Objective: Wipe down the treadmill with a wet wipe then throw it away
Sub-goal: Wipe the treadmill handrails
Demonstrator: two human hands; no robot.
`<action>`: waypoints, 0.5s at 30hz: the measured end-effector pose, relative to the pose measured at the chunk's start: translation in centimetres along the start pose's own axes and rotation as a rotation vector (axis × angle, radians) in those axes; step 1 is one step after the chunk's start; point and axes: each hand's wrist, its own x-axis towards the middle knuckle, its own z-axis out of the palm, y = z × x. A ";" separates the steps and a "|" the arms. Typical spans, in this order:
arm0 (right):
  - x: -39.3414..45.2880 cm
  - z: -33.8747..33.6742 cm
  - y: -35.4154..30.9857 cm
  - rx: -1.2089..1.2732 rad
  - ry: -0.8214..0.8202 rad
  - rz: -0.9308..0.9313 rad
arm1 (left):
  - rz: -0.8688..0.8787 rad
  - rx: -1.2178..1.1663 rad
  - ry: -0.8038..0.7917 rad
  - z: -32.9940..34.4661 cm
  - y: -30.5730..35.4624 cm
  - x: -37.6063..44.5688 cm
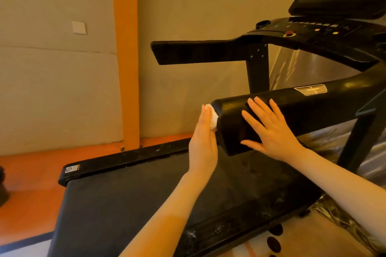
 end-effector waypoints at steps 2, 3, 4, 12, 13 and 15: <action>0.0 0.1 0.0 0.005 -0.006 0.004 | -0.027 -0.075 -0.041 0.6 0.9 -0.6; 0.0 0.1 0.0 0.008 -0.009 0.006 | -0.043 -0.134 -0.064 0.8 1.3 -1.0; -0.1 0.1 0.0 0.009 -0.012 0.008 | -0.034 -0.184 -0.073 1.1 1.6 -1.4; 0.1 0.2 0.1 0.015 0.010 -0.013 | -0.014 -0.239 0.001 3.4 3.2 -1.8; 0.1 0.3 0.0 0.011 0.014 -0.027 | -0.022 -0.242 -0.001 3.5 3.1 -1.9; 0.2 0.6 -0.2 0.001 0.020 -0.054 | -0.059 -0.247 -0.023 3.9 2.6 -2.5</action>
